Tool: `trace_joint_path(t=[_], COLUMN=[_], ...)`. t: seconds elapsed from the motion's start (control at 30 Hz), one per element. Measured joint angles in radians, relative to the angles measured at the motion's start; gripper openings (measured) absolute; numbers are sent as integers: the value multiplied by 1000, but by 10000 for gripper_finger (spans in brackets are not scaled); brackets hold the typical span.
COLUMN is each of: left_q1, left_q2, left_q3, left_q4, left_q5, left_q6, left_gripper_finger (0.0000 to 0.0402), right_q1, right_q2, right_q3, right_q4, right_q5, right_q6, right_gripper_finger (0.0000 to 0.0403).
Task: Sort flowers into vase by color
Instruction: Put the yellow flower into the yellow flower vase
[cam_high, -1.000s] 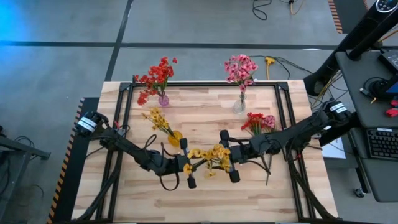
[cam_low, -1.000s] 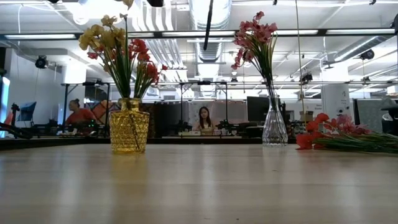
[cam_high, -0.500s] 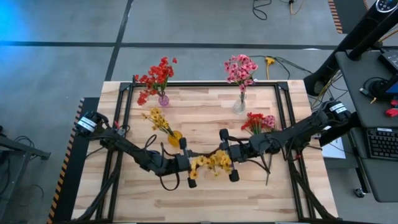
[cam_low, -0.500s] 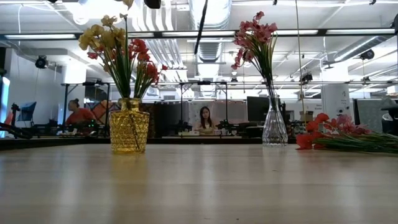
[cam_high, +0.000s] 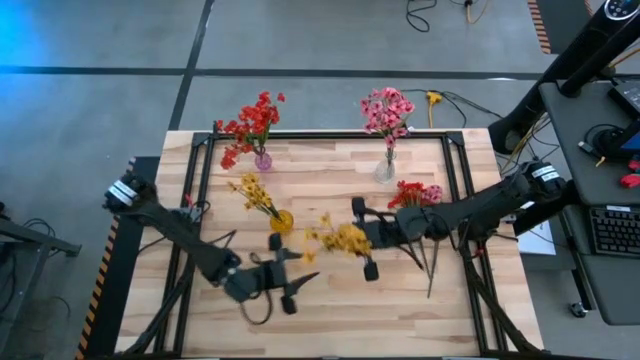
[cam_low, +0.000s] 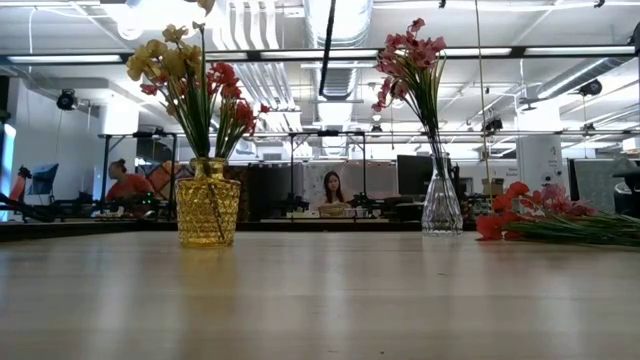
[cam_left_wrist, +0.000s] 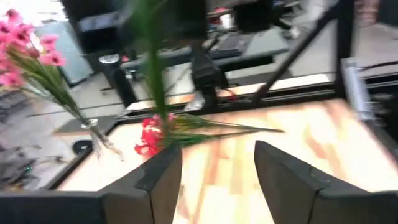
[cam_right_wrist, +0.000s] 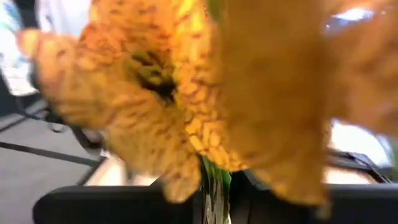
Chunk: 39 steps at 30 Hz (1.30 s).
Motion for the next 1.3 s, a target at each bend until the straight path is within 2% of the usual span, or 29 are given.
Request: trace_joint_path(t=[0.17, 0.37, 0.47, 0.77, 0.93, 1.03, 1.13, 1.3], left_q1=[-102, -191, -211, -217, -217, -217, -217, -217], left_q2=[-167, -339, -399, -513, -544, -550, -557, -567], left_q3=[19, 31, 31, 31, 31, 31, 32, 34], left_q4=[-292, -570, -654, -808, -861, -878, -885, -890], left_q5=[-67, -247, -310, -395, -400, -403, -465, -632], left_q6=[-99, -229, -278, -309, -309, -310, -292, -213], left_gripper_finger=[186, 175, 171, 168, 168, 168, 168, 168], right_q1=[-102, -248, -281, -291, -291, -291, -291, -291], right_q2=[5, 6, 20, 142, 233, 282, 324, 375], right_q3=[33, 23, 22, 35, 86, 127, 174, 248], right_q4=[-52, -39, -5, 175, 273, 275, 275, 268], right_q5=[-14, -179, -189, -222, -246, -249, -271, -272], right_q6=[-8, 22, 24, 40, 45, 43, 43, 31], right_gripper_finger=[24, 24, 23, 23, 23, 23, 23, 23])
